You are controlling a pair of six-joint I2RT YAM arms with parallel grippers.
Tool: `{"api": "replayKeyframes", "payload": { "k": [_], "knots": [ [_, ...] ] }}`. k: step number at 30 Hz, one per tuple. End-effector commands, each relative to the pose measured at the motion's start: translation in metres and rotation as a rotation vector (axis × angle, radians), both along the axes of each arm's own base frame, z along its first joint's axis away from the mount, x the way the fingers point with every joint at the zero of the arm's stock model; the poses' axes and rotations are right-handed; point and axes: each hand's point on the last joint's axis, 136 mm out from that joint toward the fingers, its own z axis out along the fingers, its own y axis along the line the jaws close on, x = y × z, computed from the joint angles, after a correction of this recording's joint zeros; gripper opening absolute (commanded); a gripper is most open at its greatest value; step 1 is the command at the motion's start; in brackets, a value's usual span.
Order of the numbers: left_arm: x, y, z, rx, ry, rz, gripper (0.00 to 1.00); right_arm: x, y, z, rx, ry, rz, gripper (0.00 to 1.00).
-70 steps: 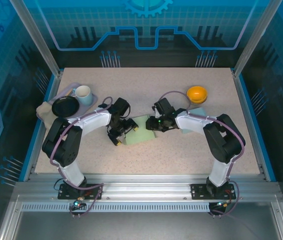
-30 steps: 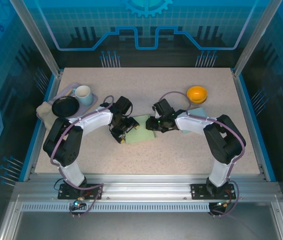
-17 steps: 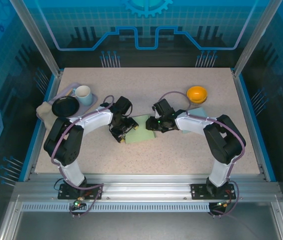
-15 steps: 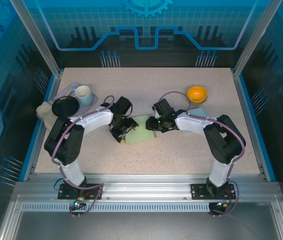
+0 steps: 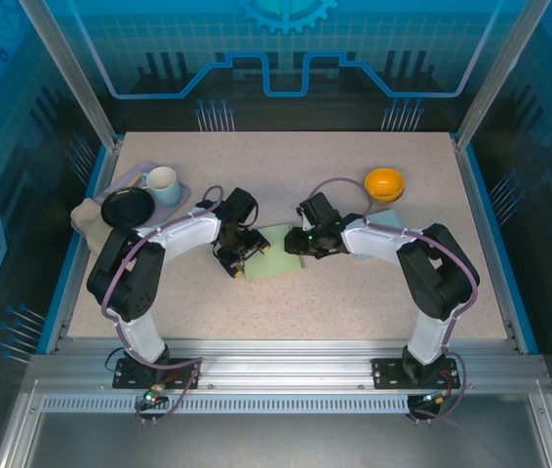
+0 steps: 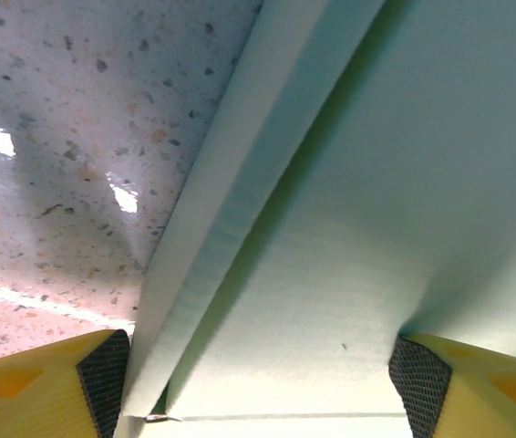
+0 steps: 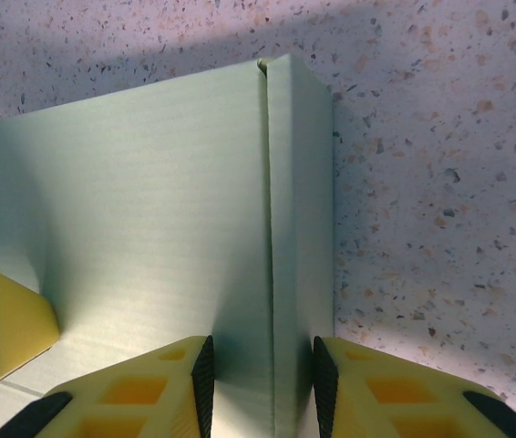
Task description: Fold the paper box
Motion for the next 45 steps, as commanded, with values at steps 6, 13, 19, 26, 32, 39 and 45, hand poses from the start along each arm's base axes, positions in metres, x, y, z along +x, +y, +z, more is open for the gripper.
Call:
{"api": "replayKeyframes", "payload": {
  "k": [6,13,19,26,32,39,45],
  "knots": [
    [-0.004,0.013,-0.018,0.057,0.041,0.005,0.78,-0.019,-0.013,-0.009,-0.069,0.046,0.01,0.35],
    [-0.007,0.019,-0.02,0.084,0.043,-0.002,0.78,-0.021,-0.016,0.002,-0.071,0.028,0.014,0.36],
    [-0.007,0.02,-0.02,0.084,0.044,-0.005,0.78,-0.037,-0.018,0.014,-0.098,0.0,0.061,0.36],
    [-0.007,0.02,-0.022,0.087,0.047,-0.007,0.78,-0.048,-0.014,0.001,-0.08,0.035,0.06,0.35],
    [-0.01,0.023,-0.025,0.09,0.055,-0.005,0.78,-0.056,-0.016,-0.008,-0.092,0.049,0.086,0.37],
    [-0.011,0.022,-0.026,0.085,0.059,-0.001,0.78,-0.061,0.009,-0.005,0.073,0.083,0.121,0.37],
    [-0.011,0.022,-0.027,0.084,0.061,-0.001,0.78,-0.056,0.014,0.005,0.11,0.045,0.132,0.36]
  ]
}}
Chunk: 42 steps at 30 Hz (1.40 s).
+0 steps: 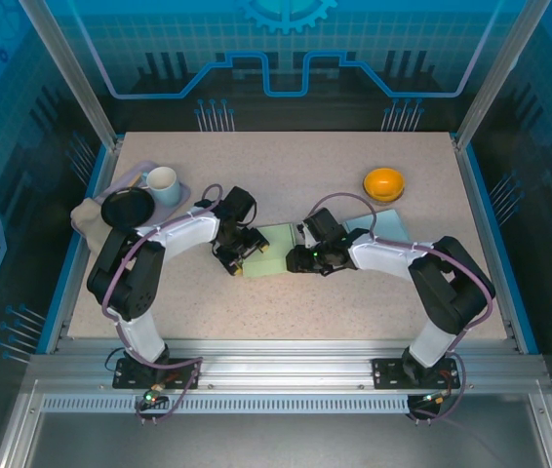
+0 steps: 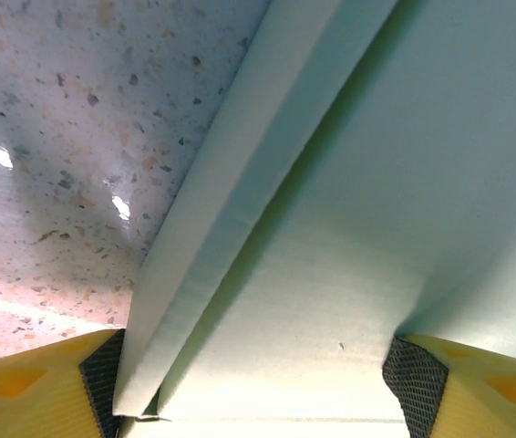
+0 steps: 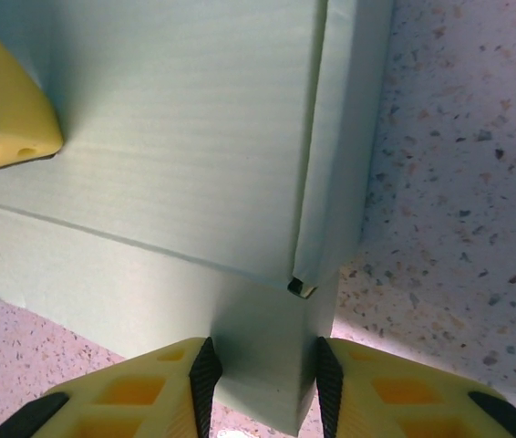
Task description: Fold the paper box
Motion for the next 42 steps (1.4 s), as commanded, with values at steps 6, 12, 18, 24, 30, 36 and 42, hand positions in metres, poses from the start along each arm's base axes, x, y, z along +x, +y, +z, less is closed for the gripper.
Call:
{"api": "replayKeyframes", "payload": {
  "k": [6,12,18,24,30,36,42],
  "knots": [
    [-0.016,0.018,-0.025,0.085,0.075,0.007,0.78,0.005,0.001,0.009,-0.027,-0.065,0.042,0.35],
    [-0.015,0.019,-0.027,0.09,0.077,0.006,0.78,0.008,0.001,0.003,-0.041,-0.098,0.075,0.31],
    [-0.016,0.02,-0.03,0.092,0.081,0.007,0.78,0.011,0.002,-0.003,-0.039,-0.126,0.081,0.29],
    [-0.017,0.021,-0.033,0.091,0.09,0.008,0.78,0.014,-0.003,-0.016,-0.057,-0.195,0.115,0.29],
    [-0.019,0.022,-0.035,0.095,0.094,0.009,0.78,0.02,0.001,-0.021,0.001,-0.301,0.131,0.3],
    [-0.023,0.026,-0.042,0.101,0.112,0.013,0.78,0.025,0.0,-0.019,0.006,-0.432,0.155,0.3],
    [-0.026,0.028,-0.048,0.109,0.126,0.01,0.78,0.029,-0.011,-0.023,-0.044,-0.473,0.145,0.32]
  ]
}}
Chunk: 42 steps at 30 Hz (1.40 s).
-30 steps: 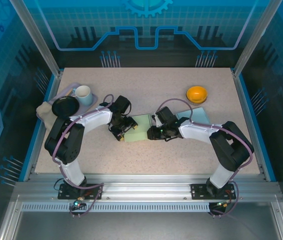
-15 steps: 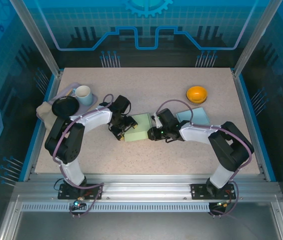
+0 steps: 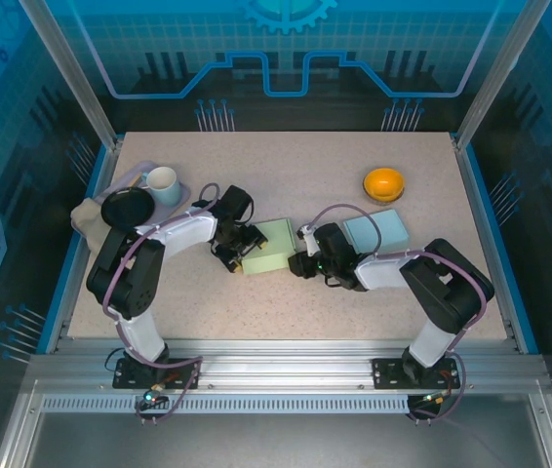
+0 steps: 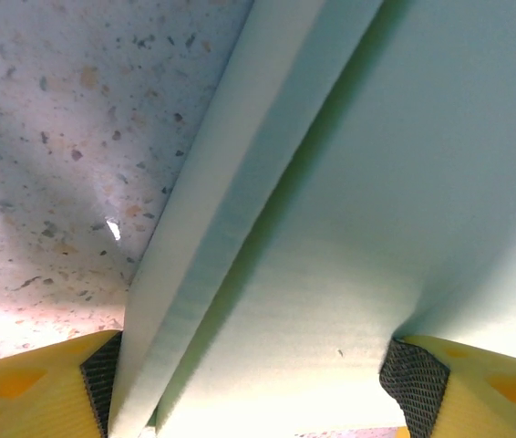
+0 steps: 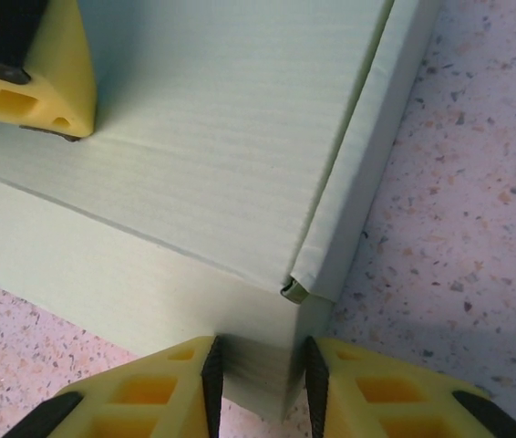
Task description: Fold the paper box
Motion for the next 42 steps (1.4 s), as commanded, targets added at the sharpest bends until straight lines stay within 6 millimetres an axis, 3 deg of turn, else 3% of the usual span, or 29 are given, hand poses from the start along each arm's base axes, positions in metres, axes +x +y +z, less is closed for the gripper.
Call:
{"api": "replayKeyframes", "payload": {
  "k": [1,6,13,26,36,42],
  "knots": [
    [-0.037,0.026,-0.044,0.123,0.16,-0.006,0.78,0.006,-0.008,-0.01,-0.057,-0.043,-0.015,0.32],
    [-0.039,0.027,-0.048,0.126,0.172,-0.007,0.78,0.012,-0.012,-0.01,-0.085,-0.047,-0.047,0.36],
    [-0.04,0.03,-0.051,0.137,0.18,-0.016,0.79,0.015,-0.009,0.007,-0.065,-0.03,-0.056,0.37],
    [-0.035,0.031,-0.042,0.158,0.175,-0.052,0.81,0.014,-0.008,0.009,-0.069,-0.02,-0.053,0.39],
    [-0.032,0.032,-0.037,0.167,0.172,-0.059,0.86,0.007,-0.007,0.026,-0.088,-0.036,-0.015,0.44],
    [-0.027,0.029,-0.034,0.158,0.16,-0.063,0.87,0.005,-0.006,0.027,-0.104,-0.017,0.008,0.44]
  ]
}}
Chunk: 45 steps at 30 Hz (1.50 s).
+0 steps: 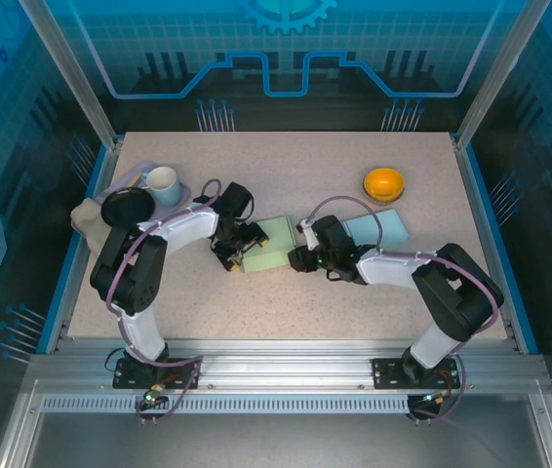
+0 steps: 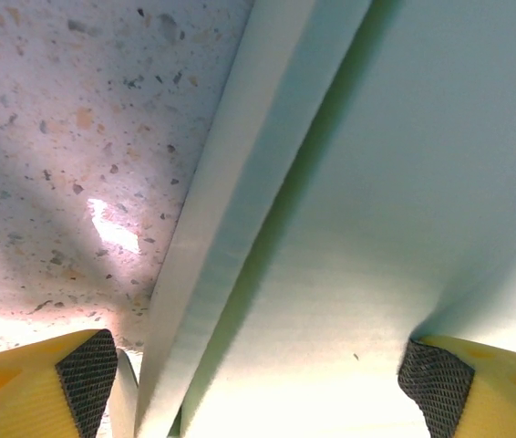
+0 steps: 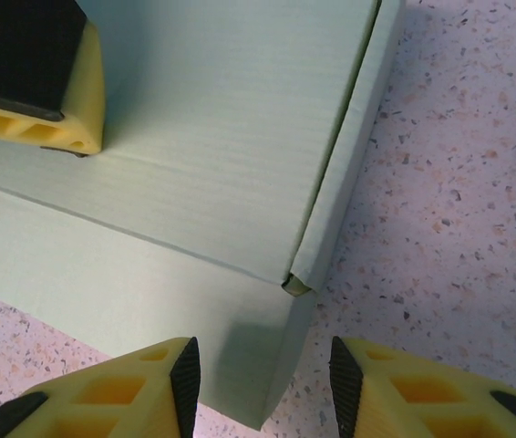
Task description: Fold the paper box
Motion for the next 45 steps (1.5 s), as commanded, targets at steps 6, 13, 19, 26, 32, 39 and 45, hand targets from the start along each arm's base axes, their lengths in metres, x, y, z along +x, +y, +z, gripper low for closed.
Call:
{"api": "replayKeyframes", "payload": {
  "k": [6,13,19,26,32,39,45],
  "knots": [
    [-0.035,0.02,-0.044,0.098,0.168,0.01,0.82,-0.002,0.005,0.003,-0.012,0.005,0.029,0.42],
    [-0.033,0.022,-0.044,0.113,0.164,0.008,0.81,-0.004,0.008,-0.006,-0.014,0.023,0.039,0.4],
    [-0.033,0.026,-0.047,0.136,0.162,-0.001,0.8,-0.007,0.01,-0.011,-0.015,0.032,0.052,0.39],
    [-0.034,0.031,-0.051,0.166,0.164,-0.011,0.79,-0.008,0.008,-0.022,-0.035,0.041,0.053,0.38],
    [-0.036,0.037,-0.05,0.199,0.168,-0.029,0.79,-0.009,0.006,-0.034,-0.061,0.058,0.053,0.39],
    [-0.035,0.035,-0.056,0.189,0.17,-0.036,0.79,-0.007,0.007,-0.033,-0.057,0.046,0.058,0.38],
    [-0.037,0.036,-0.061,0.198,0.177,-0.041,0.73,-0.009,0.006,-0.042,-0.063,0.034,0.073,0.38]
  ]
}}
